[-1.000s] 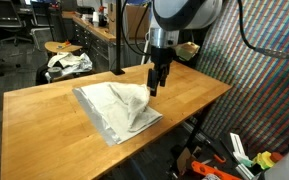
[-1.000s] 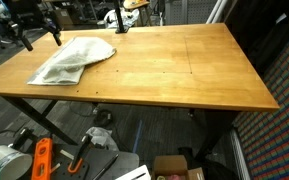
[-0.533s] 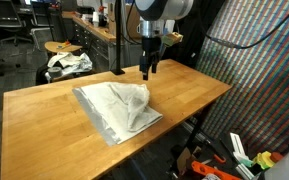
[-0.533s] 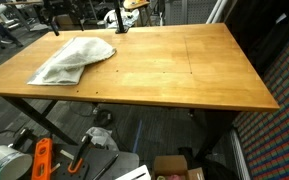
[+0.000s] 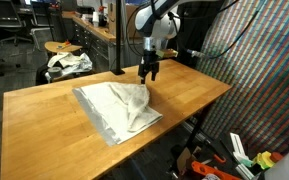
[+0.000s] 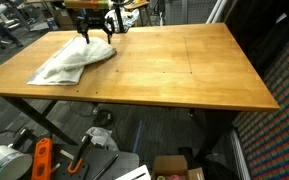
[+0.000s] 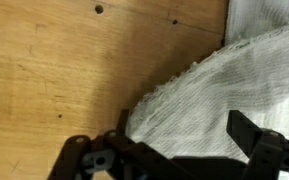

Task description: Fold the cloth

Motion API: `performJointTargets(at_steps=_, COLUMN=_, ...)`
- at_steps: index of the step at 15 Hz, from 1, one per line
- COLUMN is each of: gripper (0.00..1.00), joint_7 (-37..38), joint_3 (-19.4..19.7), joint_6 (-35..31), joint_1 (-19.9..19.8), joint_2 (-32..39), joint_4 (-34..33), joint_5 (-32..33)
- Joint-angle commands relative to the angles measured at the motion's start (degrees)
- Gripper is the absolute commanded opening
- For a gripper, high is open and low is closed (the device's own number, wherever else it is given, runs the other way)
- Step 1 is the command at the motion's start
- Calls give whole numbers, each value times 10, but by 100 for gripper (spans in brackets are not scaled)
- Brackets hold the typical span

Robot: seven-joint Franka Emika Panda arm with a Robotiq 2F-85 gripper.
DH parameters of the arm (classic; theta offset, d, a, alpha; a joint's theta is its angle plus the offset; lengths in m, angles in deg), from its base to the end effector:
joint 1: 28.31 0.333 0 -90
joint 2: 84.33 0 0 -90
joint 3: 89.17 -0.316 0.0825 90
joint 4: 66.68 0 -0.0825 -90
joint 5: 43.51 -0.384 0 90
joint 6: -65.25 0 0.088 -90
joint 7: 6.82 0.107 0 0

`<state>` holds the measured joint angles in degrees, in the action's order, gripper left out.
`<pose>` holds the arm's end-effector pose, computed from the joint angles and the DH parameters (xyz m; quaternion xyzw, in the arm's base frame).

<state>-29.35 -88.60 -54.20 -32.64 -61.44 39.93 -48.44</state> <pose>0.6139 -0.0480 0.2909 -0.9873 -0.1287 0.0770 0.0533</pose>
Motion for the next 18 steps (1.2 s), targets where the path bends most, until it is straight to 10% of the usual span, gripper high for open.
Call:
performJointTargets(at_steps=1, gripper=100, joint_7=19, joint_3=-8, joint_6=4, joint_1=-21, joint_2=69, joint_4=-76, joint_5=-26)
performJointTargets(at_steps=8, gripper=100, joint_7=74, joint_3=-13, joint_6=-5, joint_1=-23, joint_2=141, joint_4=-139, joint_5=-25)
performJointTargets(at_steps=9, gripper=75, joint_7=81, joint_3=-14, joint_6=-8, joint_1=-23, joint_2=146, joint_4=-143, joint_5=-27)
performJointTargets(at_steps=18, gripper=12, joint_7=89, joint_3=-27, joint_6=-9, joint_1=-31, joint_2=156, joint_4=-153, joint_5=-40)
